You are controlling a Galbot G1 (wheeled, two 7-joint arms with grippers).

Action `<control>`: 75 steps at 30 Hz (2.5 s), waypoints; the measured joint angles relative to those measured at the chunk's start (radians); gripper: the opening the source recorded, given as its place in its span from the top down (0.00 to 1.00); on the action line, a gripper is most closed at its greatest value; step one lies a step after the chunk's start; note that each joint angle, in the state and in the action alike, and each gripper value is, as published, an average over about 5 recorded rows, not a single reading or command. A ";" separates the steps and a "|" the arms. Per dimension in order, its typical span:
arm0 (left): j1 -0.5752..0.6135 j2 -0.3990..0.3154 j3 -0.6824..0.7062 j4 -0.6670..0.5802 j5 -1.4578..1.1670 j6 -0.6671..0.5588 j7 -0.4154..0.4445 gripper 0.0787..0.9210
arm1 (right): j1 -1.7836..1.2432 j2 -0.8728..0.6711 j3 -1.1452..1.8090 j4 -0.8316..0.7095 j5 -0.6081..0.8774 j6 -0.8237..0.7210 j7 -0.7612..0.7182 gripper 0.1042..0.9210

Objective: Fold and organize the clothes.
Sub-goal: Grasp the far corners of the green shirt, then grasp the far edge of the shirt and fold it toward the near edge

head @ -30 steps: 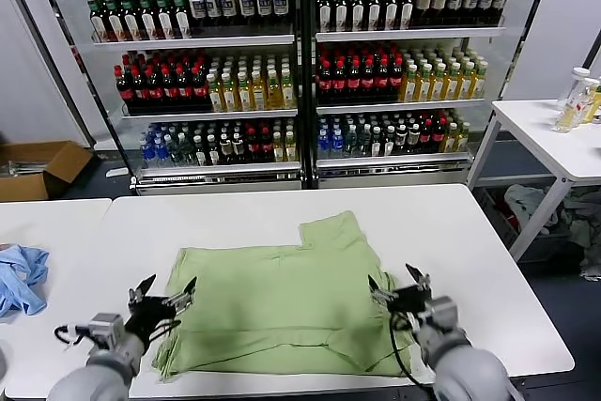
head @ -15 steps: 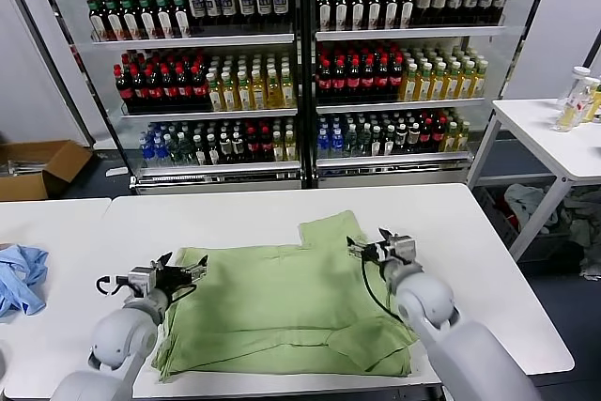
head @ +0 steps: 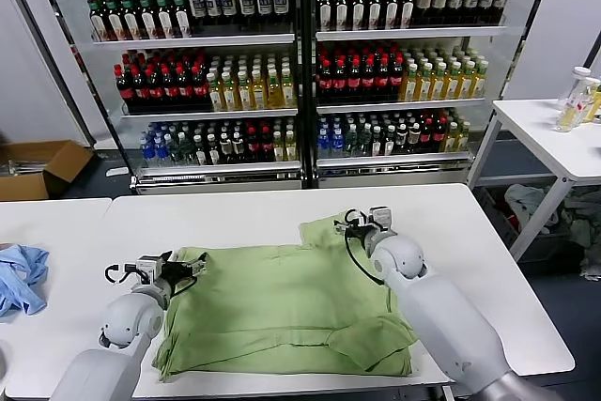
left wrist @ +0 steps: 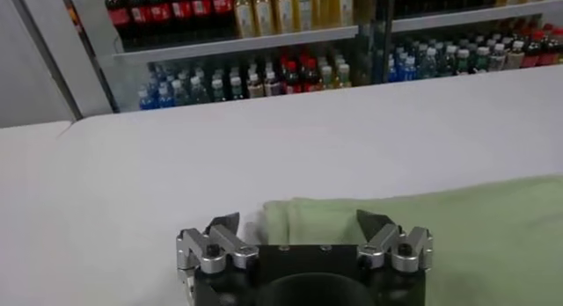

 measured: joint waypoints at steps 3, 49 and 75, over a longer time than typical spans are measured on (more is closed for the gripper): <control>0.002 0.002 0.001 0.002 -0.011 0.000 0.005 0.24 | 0.009 0.001 -0.013 -0.020 0.013 0.000 0.000 0.33; 0.293 0.076 -0.175 -0.346 -0.284 -0.054 0.051 0.99 | -0.308 -0.231 0.177 0.540 0.054 0.000 -0.020 1.00; 0.503 0.138 -0.261 -0.457 -0.238 0.005 0.078 0.99 | -0.884 -0.266 0.386 0.939 -0.058 0.000 -0.003 1.00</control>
